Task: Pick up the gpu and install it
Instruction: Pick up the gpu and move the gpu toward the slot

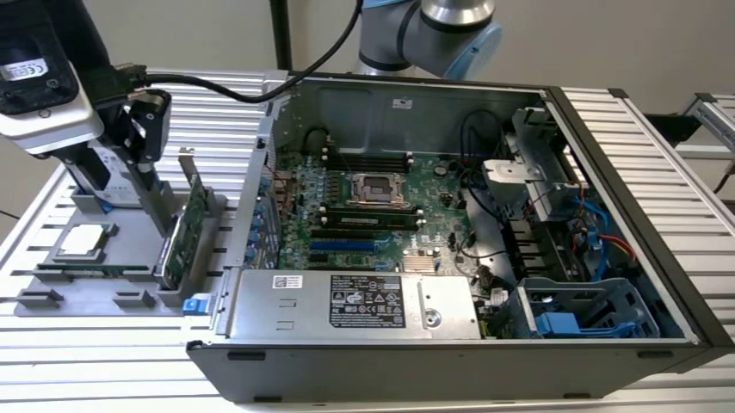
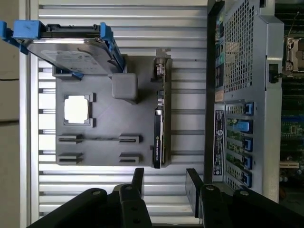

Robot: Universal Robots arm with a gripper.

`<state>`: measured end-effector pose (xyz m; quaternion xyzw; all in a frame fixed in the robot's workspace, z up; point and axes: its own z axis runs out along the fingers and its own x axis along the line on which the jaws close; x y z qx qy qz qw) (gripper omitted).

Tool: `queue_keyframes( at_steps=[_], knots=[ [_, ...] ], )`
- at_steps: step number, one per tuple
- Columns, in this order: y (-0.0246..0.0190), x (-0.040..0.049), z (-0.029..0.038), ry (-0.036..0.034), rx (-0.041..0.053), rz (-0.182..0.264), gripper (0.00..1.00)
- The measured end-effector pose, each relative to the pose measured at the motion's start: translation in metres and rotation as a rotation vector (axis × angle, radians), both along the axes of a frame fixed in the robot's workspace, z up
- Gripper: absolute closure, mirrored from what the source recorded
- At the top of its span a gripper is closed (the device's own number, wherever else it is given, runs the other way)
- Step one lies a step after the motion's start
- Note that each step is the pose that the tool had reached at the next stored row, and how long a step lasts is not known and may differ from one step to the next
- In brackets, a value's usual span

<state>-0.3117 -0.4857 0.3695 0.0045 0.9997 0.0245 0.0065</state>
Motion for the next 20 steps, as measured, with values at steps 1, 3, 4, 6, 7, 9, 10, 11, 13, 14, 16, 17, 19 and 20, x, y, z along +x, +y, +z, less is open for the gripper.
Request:
queue_keyframes(
  at_steps=[1,3,4,6,7,9,10,11,13,14,16,17,19,20],
  knots=[
    [0.0002,0.0002,-0.0008,0.0,0.0,0.0,0.0],
    [0.0008,0.001,-0.0024,0.0,0.0,0.0,0.0],
    [0.0012,0.0013,-0.0033,0.0,0.0001,0.0,0.0],
    [0.0019,0.0019,-0.0048,-0.0001,0.0001,0.0,0.0],
    [0.0021,0.002,-0.0055,-0.0001,0.0001,0.0,0.0],
    [0.0025,0.0021,-0.0069,0.0,-0.0001,0.0,0.0],
    [0.0028,0.0021,-0.0077,0.0001,-0.0001,0.0,0.0],
    [0.0031,0.0022,-0.0086,-0.0001,0.0001,0.0,0.0],
    [0.0038,0.0023,-0.0101,0.0,0.0,0.0,0.0],
    [0.0043,0.0023,-0.0108,0.0,0.0,0.0,0.0],
    [0.0052,0.0023,-0.0122,0.0,0.0,0.0,0.0],
    [0.0058,0.0024,-0.013,0.0001,-0.0001,0.0,0.0],
    [0.0069,0.0024,-0.0144,0.0,0.0,0.0,0.0],
    [0.0076,0.0024,-0.0151,0.0001,0.0,0.0,0.0]
  ],
)
